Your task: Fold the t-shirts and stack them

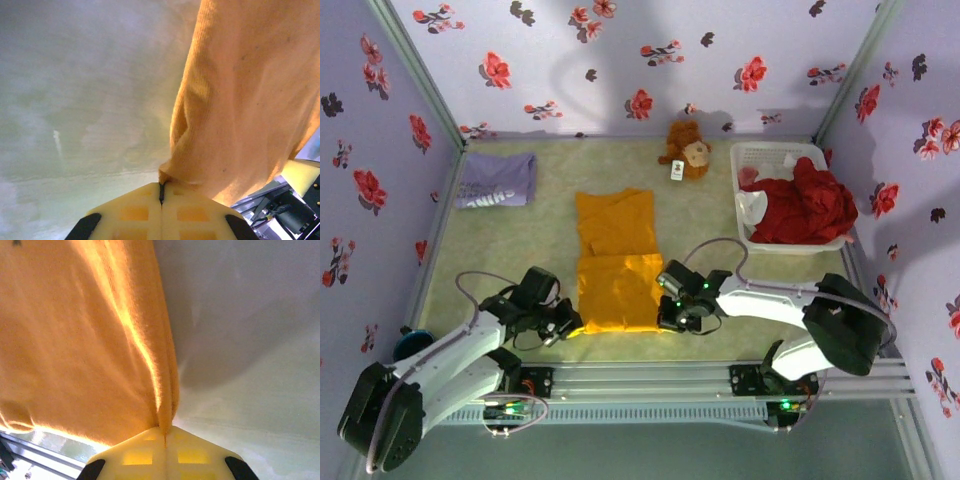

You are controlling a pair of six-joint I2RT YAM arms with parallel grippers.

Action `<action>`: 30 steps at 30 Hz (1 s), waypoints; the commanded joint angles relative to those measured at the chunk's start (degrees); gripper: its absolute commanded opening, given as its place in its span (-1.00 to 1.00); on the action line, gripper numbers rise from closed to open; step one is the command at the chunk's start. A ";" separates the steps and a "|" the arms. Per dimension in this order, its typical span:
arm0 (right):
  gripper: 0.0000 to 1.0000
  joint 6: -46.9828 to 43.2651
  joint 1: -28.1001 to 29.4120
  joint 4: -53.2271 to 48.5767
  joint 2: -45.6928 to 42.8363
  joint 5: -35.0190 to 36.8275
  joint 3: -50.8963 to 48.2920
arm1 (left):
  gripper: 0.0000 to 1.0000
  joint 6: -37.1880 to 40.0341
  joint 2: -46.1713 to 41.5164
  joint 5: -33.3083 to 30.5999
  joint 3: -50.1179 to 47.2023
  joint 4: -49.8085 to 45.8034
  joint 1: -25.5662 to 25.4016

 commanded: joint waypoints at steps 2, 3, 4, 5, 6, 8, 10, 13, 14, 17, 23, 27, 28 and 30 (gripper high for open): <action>-1.00 3.70 4.47 -0.90 -1.27 2.04 -2.43 | -1.00 -1.59 -3.26 -0.94 -1.80 -4.09 -1.21; -1.00 4.16 5.24 -1.22 -1.36 2.48 -2.46 | -1.00 -2.33 -4.62 -1.37 -2.65 -4.83 -1.68; -1.00 4.39 5.74 -1.78 -1.62 2.90 -2.22 | -1.00 -2.82 -5.85 -1.76 -2.79 -5.74 -2.09; -1.00 4.52 6.12 -2.51 -1.99 3.31 -1.85 | -1.00 -3.39 -7.23 -2.05 -2.73 -6.96 -2.53; -1.00 4.74 6.39 -2.91 -2.39 3.33 -1.62 | -1.00 -3.72 -8.51 -2.32 -2.72 -8.19 -2.90; -1.00 5.69 7.04 -3.05 -3.44 3.35 -1.65 | -1.00 -4.34 -10.66 -2.53 -2.31 -10.90 -3.46; -1.00 6.99 8.00 -3.37 -4.75 3.63 -1.66 | -1.00 -4.98 -12.70 -3.05 -1.66 -13.71 -4.38; -1.00 8.74 9.23 -4.31 -7.23 4.62 -1.51 | -1.00 -6.10 -15.36 -3.87 0.26 -16.78 -5.59; -1.00 8.98 9.38 -4.58 -8.10 4.95 -1.39 | -1.00 -6.29 -15.83 -4.09 0.95 -17.34 -5.68; -1.00 8.47 9.20 -6.90 -9.93 6.84 0.15 | -1.00 -5.95 -15.01 -4.90 3.89 -17.54 -5.68; -1.00 5.52 7.33 -11.31 -9.83 8.66 5.05 | -1.00 -1.92 -6.87 -6.84 13.09 -17.52 -5.66; -1.00 2.15 3.52 -14.52 -9.97 9.29 8.59 | -1.00 1.82 -0.13 -7.37 19.59 -16.90 -4.14; -1.00 1.27 2.41 -15.17 -9.89 9.23 9.35 | -1.00 2.51 1.35 -7.28 20.82 -16.43 -3.70; -1.00 -0.91 -0.15 -16.12 -9.41 8.41 11.50 | -1.00 4.19 4.57 -7.12 23.62 -15.51 -2.29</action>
